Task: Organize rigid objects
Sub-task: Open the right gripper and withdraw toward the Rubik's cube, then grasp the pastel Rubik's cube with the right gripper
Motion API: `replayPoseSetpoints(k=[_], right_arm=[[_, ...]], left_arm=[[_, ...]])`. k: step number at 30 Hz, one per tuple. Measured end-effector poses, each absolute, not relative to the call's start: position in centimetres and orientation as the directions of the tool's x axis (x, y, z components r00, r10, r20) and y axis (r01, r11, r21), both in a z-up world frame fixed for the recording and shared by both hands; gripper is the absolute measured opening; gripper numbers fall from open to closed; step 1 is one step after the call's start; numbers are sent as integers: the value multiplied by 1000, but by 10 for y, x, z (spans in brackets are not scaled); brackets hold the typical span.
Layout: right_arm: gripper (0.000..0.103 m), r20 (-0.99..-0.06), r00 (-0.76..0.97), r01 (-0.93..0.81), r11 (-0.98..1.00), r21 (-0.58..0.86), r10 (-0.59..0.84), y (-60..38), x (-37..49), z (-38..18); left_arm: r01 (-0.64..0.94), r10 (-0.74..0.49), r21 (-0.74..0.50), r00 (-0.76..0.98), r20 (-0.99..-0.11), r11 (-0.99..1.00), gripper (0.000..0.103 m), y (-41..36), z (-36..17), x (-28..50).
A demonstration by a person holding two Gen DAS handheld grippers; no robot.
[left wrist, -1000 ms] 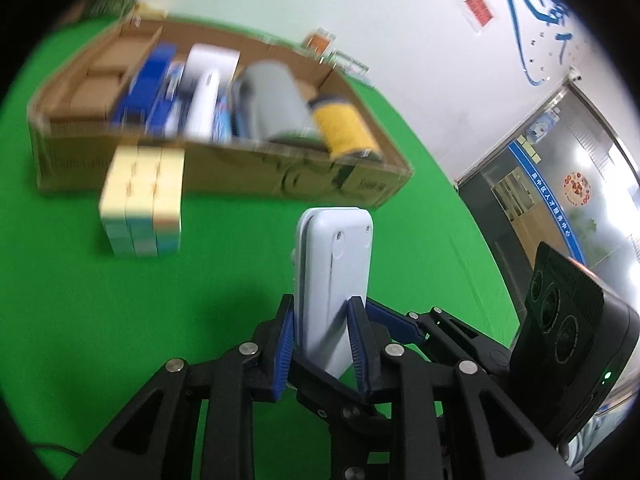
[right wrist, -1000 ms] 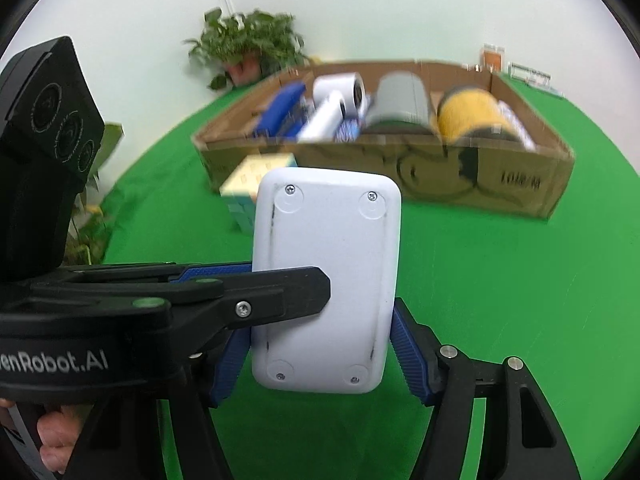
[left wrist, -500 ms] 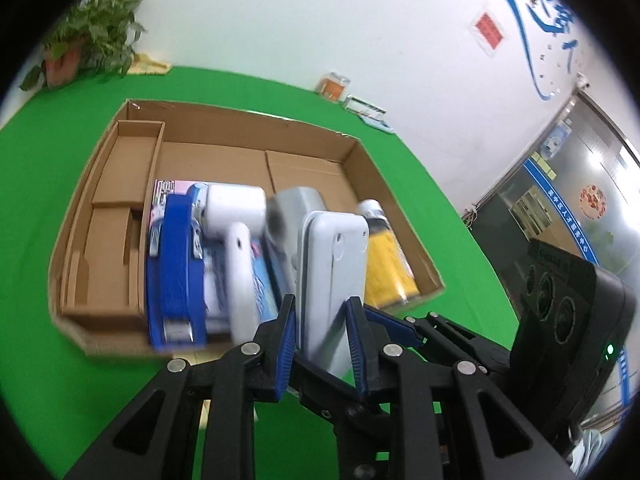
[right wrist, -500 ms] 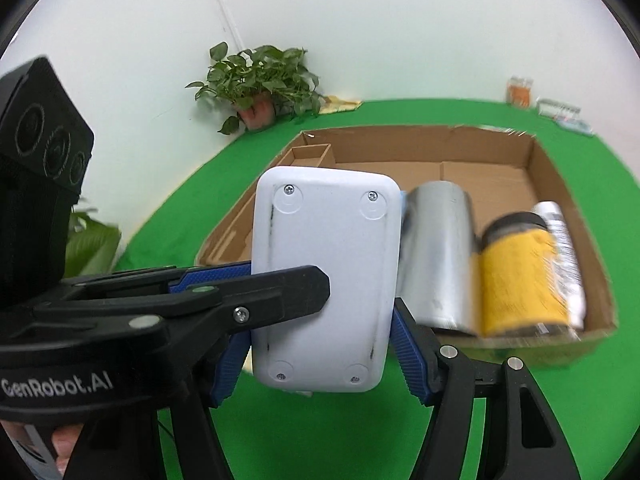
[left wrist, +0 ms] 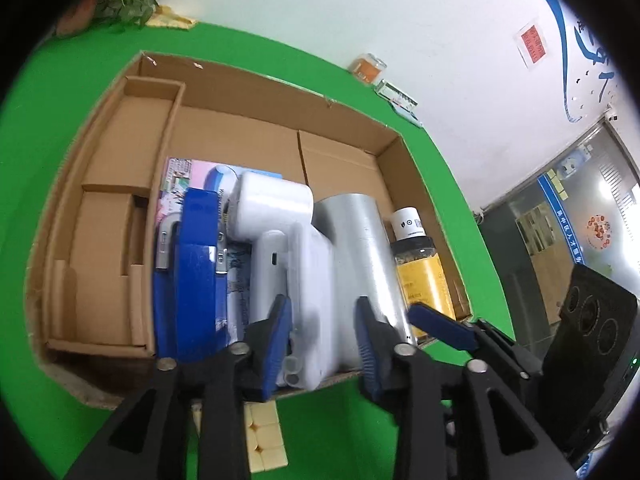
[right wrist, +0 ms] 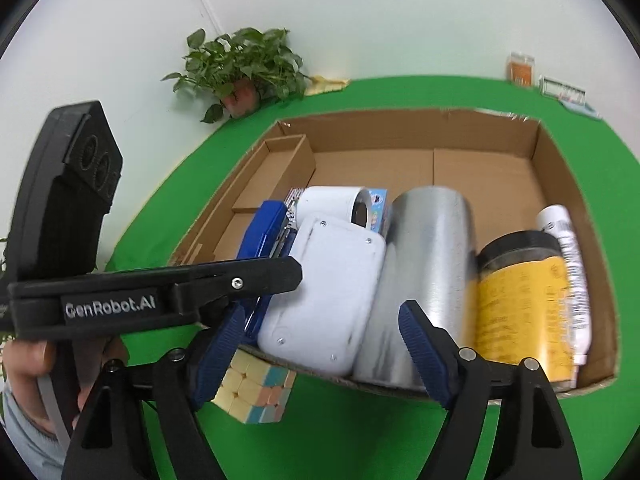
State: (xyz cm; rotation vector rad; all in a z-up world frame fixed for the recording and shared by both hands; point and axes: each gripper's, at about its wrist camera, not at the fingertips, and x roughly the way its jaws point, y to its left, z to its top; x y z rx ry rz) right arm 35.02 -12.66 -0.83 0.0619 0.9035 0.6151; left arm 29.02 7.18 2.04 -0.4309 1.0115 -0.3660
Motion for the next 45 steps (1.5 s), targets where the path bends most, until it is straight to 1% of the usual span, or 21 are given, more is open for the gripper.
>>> replayPoseSetpoints(k=[1, 2, 3, 4, 5, 6, 7, 9, 14, 19, 23, 26, 29, 30, 31, 33, 34, 36, 39, 44, 45], right_arm=[[81, -708, 475, -470, 831, 298, 522, -131, 344, -5], [87, -700, 493, -469, 835, 288, 518, -134, 337, -3], [90, -692, 510, -471, 839, 273, 511, -138, 330, -1], [97, -678, 541, -473, 846, 246, 499, -142, 320, 1], [102, -667, 560, -474, 850, 229, 492, -146, 311, 3], [102, -650, 589, -476, 856, 201, 480, -149, 301, 4], [102, -635, 604, -479, 856, 194, 482, -152, 293, 5], [102, -606, 604, -499, 838, 220, 518, -158, 283, 5], [102, -555, 653, -509, 841, 181, 515, -160, 260, 12], [102, -558, 586, -576, 787, 222, 587, -157, 241, 4], [102, -598, 524, -610, 757, 234, 606, -152, 223, -18], [102, -644, 490, -611, 758, 227, 588, -149, 215, -38], [102, -658, 471, -613, 754, 235, 588, -149, 210, -49], [102, -658, 471, -615, 754, 233, 587, -150, 210, -51], [102, -657, 473, -617, 753, 229, 587, -152, 208, -51], [102, -657, 473, -619, 752, 227, 587, -157, 206, -53], [102, -659, 469, -616, 753, 233, 588, -162, 205, -55], [102, -665, 459, -604, 755, 253, 589, -173, 201, -59], [102, -681, 459, -592, 768, 244, 571, -192, 193, -66], [100, -735, 465, -538, 817, 208, 493, -219, 198, -84], [100, -743, 466, -539, 820, 192, 480, -222, 201, -85]], left_arm=[[95, -457, -479, 507, -731, 872, 41, 72, 26, 284], [103, -427, -446, 538, -727, 889, 45, 73, 32, 277], [114, -404, -418, 569, -716, 901, 54, 74, 39, 269], [124, -384, -393, 599, -702, 911, 63, 74, 44, 260], [132, -365, -369, 631, -685, 920, 82, 75, 48, 249], [144, -355, -353, 665, -658, 925, 87, 76, 52, 238], [158, -351, -342, 692, -631, 926, 87, 78, 55, 228], [169, -343, -325, 712, -612, 930, 87, 82, 58, 216], [99, -333, -375, 695, -637, 922, 87, 100, 45, 204], [28, -364, -450, 634, -682, 892, 86, 118, 11, 199], [2, -429, -534, 598, -676, 845, 85, 124, -17, 196], [18, -464, -553, 567, -681, 833, 79, 117, -30, 203], [26, -474, -533, 495, -728, 846, 58, 102, -44, 215], [31, -470, -522, 484, -738, 852, 53, 97, -48, 216], [45, -475, -519, 476, -740, 853, 53, 92, -49, 217], [88, -524, -548, 451, -723, 832, 46, 78, -51, 215], [119, -562, -572, 425, -709, 811, 45, 67, -52, 214], [151, -601, -596, 393, -696, 789, 45, 47, -55, 211], [230, -651, -611, 337, -681, 758, 45, 12, -57, 205], [284, -682, -621, 270, -680, 731, 44, -23, -56, 206], [293, -695, -631, 274, -665, 719, 44, -24, -51, 207]])
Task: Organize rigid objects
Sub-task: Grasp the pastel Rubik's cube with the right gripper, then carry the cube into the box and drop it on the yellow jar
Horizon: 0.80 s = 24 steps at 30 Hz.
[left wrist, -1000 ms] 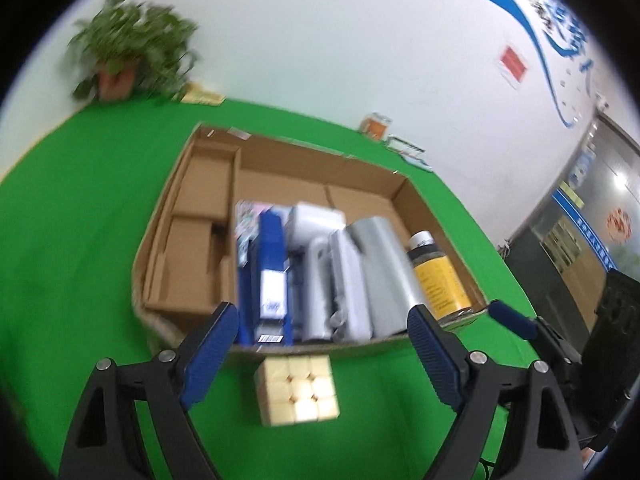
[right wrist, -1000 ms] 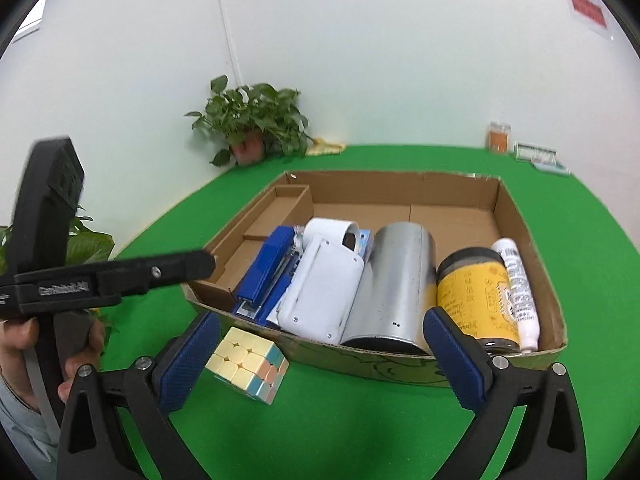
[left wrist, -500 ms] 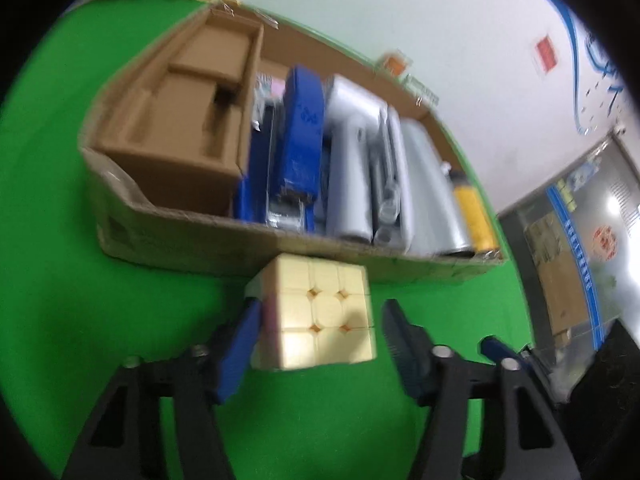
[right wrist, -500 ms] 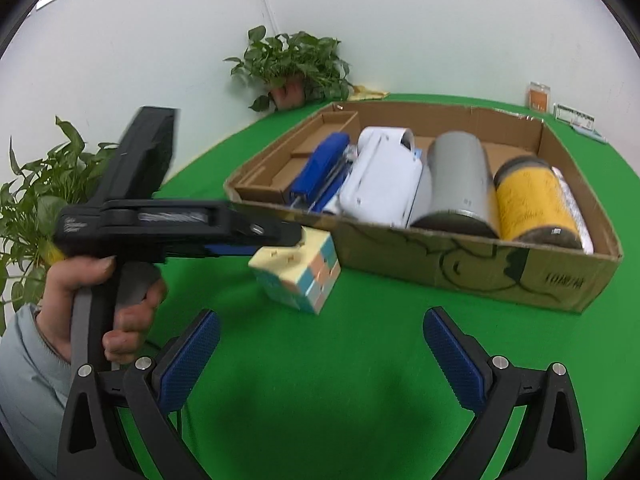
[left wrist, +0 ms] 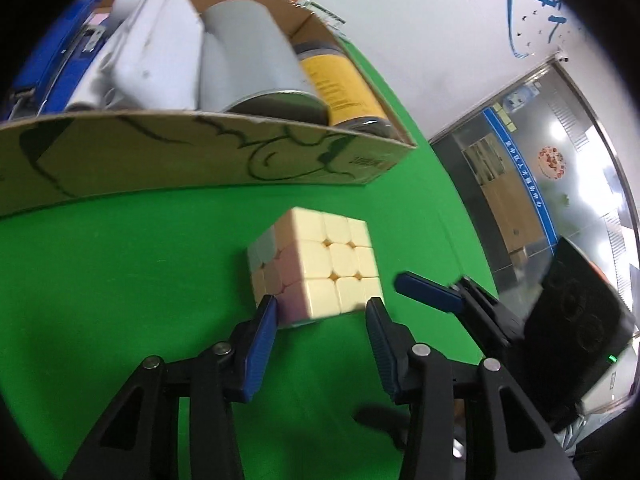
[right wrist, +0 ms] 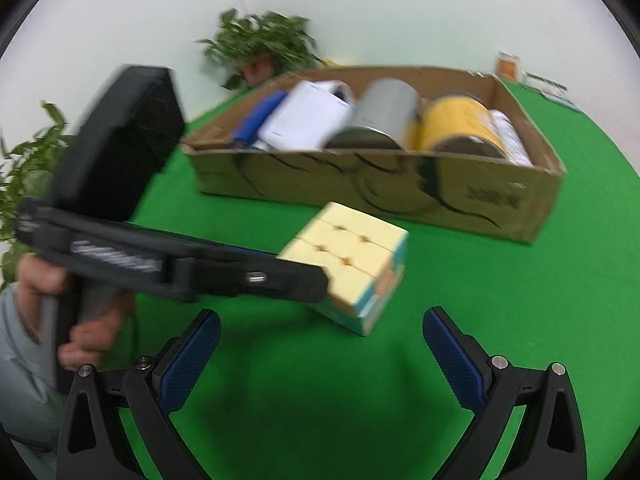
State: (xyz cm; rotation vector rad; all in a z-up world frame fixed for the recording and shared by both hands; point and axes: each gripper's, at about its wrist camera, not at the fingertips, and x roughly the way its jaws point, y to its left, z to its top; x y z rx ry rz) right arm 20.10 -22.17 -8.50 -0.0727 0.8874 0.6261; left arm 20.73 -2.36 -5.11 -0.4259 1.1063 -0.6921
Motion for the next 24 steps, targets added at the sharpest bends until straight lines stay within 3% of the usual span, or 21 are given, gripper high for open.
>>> replayPoseSetpoints(k=[4, 9, 11, 17, 24], right_arm=[[94, -775, 432, -564, 808, 168, 462, -216, 215, -94], [85, -796, 397, -609, 780, 144, 457, -197, 223, -109], [74, -806, 389, -604, 784, 141, 445, -194, 227, -115], [59, -807, 437, -591, 804, 75, 396, -192, 224, -113], [58, -783, 470, -582, 810, 73, 408, -183, 213, -99]], left_arm=[[274, -727, -674, 308, -614, 686, 58, -9, -43, 215], [141, -722, -713, 248, -646, 687, 56, -3, -69, 236], [128, -757, -750, 218, -617, 649, 56, -6, -78, 236], [119, -767, -763, 209, -607, 635, 58, -5, -83, 233], [139, -731, -726, 271, -627, 674, 57, -4, -63, 219]])
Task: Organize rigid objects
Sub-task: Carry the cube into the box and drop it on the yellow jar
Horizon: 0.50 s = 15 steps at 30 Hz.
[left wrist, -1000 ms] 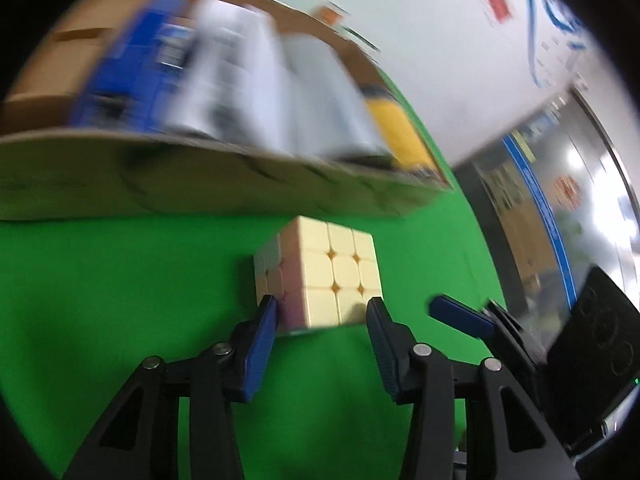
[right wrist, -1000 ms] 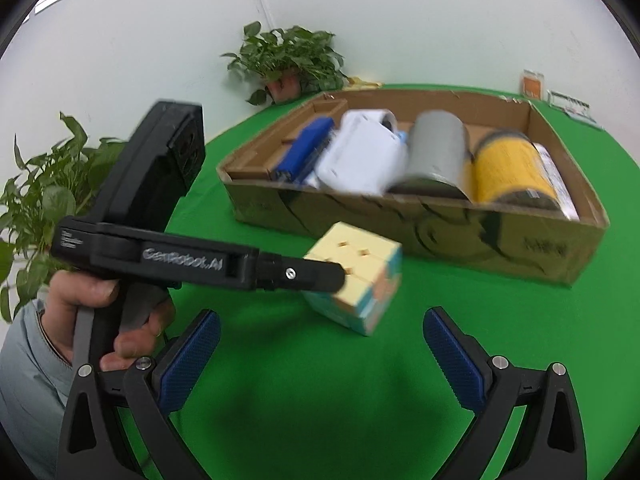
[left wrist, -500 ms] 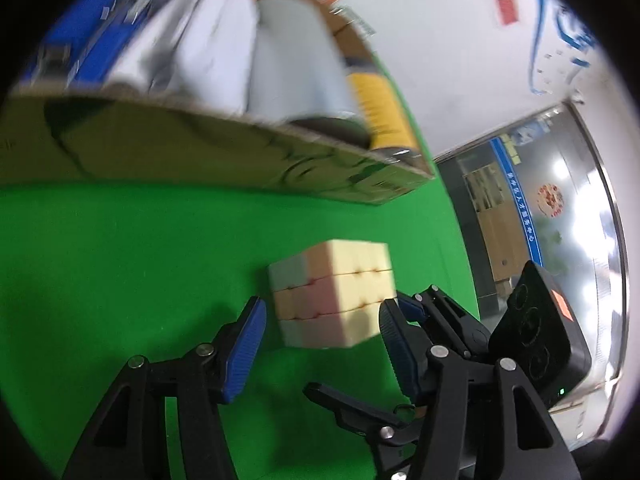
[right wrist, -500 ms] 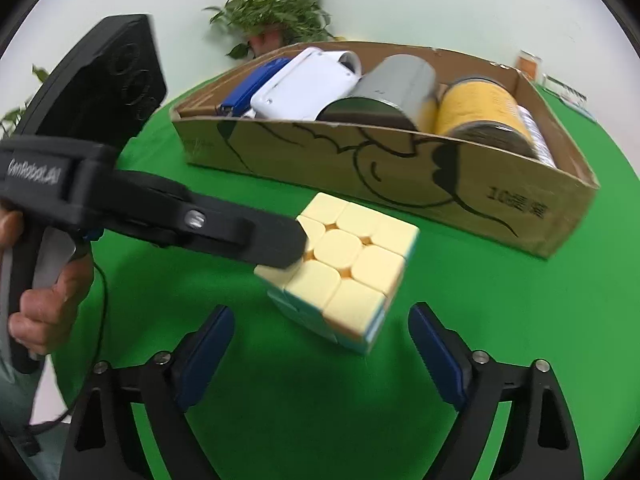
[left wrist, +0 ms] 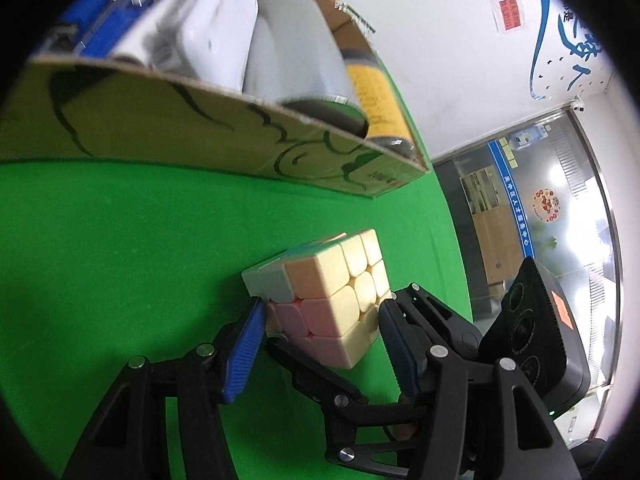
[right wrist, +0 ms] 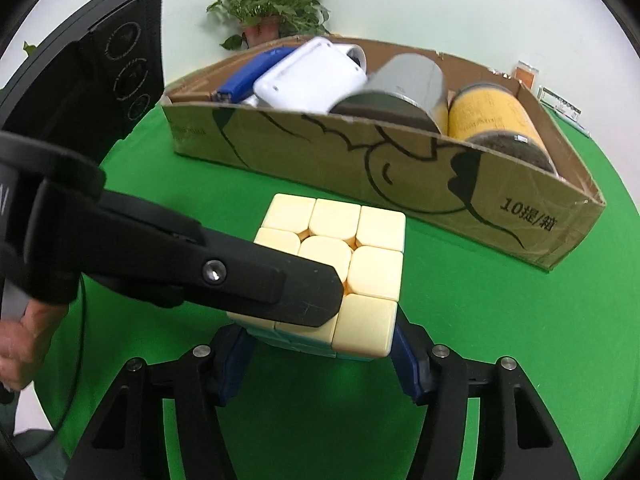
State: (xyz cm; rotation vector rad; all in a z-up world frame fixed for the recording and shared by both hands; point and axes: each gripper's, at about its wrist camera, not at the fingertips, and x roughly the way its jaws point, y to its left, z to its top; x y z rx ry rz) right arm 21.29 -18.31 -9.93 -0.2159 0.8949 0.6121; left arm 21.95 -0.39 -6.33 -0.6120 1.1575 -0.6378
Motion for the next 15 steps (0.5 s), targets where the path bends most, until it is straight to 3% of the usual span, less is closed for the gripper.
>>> replayPoseSetpoints(k=[15], right_arm=[[58, -668, 582, -548, 831, 99, 464, -181, 265, -2]], left_arm=[[262, -680, -632, 386, -623, 729, 57, -18, 38, 284]])
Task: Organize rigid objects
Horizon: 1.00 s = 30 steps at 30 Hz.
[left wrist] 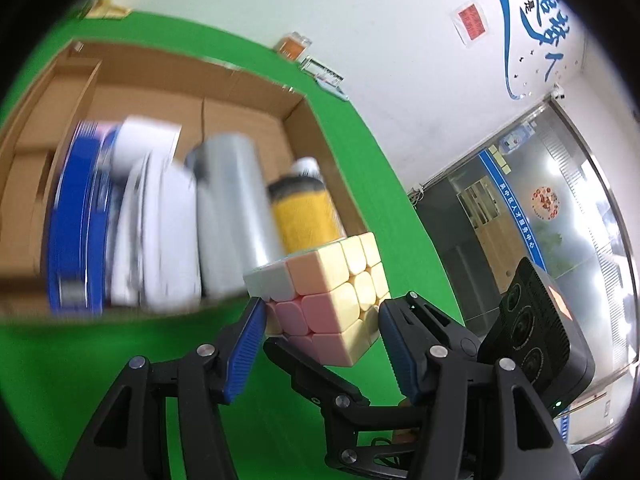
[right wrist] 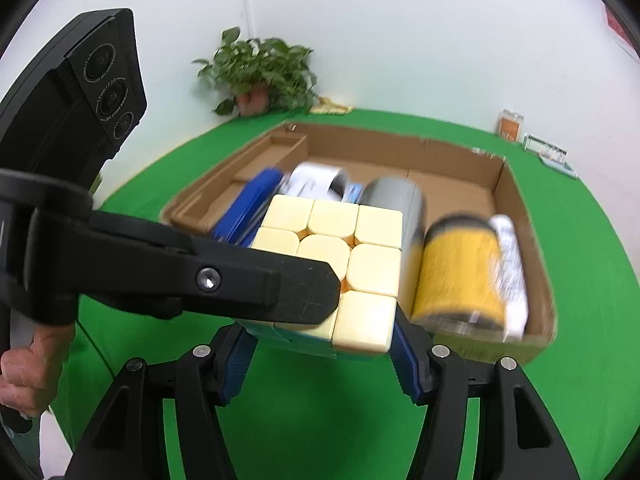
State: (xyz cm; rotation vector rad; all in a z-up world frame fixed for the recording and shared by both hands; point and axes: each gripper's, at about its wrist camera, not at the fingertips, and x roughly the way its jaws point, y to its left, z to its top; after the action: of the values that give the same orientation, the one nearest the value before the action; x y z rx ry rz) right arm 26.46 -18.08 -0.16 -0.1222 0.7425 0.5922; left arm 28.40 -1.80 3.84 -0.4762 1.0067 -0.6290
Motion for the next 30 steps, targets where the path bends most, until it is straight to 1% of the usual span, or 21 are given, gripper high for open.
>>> replayPoseSetpoints(k=[4, 6, 7, 9, 12, 13, 14, 16, 18, 19, 20, 22, 24, 25, 27, 29, 30], right_arm=[[59, -678, 550, -516, 837, 183, 487, -188, 310, 4], [59, -700, 510, -504, 833, 228, 500, -189, 336, -3], [59, -705, 493, -494, 831, 256, 510, -191, 349, -8], [59, -724, 461, -475, 832, 286, 513, -193, 366, -22], [60, -724, 475, -450, 845, 288, 499, -204, 373, -27], [65, -718, 489, -450, 849, 278, 495, -208, 367, -26], [74, -716, 503, -446, 855, 266, 485, -210, 365, -24], [80, -693, 551, -448, 865, 225, 465, -216, 353, -14], [84, -669, 594, -454, 873, 181, 447, -222, 338, -3], [90, -660, 611, -450, 878, 164, 437, -226, 330, 0], [96, -646, 640, -439, 888, 138, 417, -230, 319, 4], [99, -632, 665, -431, 896, 110, 397, -238, 301, 7], [100, -636, 683, -415, 907, 67, 359, -241, 280, 2], [101, -639, 693, -402, 915, 42, 334, -241, 269, -2], [101, -639, 708, -386, 922, 9, 303, -239, 247, -6], [101, -636, 716, -373, 928, -2, 286, -236, 226, -10], [101, -635, 720, -363, 932, -2, 279, -233, 217, -11]], left_arm=[[261, -670, -620, 370, -643, 740, 57, -17, 39, 314], [242, -658, -615, 363, -660, 750, 52, -17, 34, 332], [238, -658, -617, 357, -663, 750, 51, -11, 32, 338], [225, -674, -639, 336, -658, 736, 50, -14, 23, 352], [215, -701, -671, 315, -640, 709, 50, -16, 16, 362], [217, -693, -663, 329, -642, 717, 50, -17, 17, 361], [218, -687, -657, 337, -644, 722, 50, -17, 17, 361], [215, -680, -651, 351, -644, 728, 50, -15, 21, 357], [216, -644, -616, 402, -651, 758, 50, -9, 30, 347], [225, -621, -590, 437, -650, 776, 50, -7, 36, 339], [238, -594, -556, 477, -648, 797, 54, -5, 43, 328], [261, -525, -466, 569, -633, 845, 59, -2, 57, 303], [238, -376, -298, 693, -614, 924, 81, -2, 69, 266], [214, -308, -225, 742, -596, 950, 84, -1, 72, 250], [143, -147, -50, 828, -540, 988, 86, -3, 77, 211], [77, -32, 68, 862, -506, 995, 90, -4, 75, 183], [40, 15, 101, 870, -492, 994, 91, -2, 74, 172]])
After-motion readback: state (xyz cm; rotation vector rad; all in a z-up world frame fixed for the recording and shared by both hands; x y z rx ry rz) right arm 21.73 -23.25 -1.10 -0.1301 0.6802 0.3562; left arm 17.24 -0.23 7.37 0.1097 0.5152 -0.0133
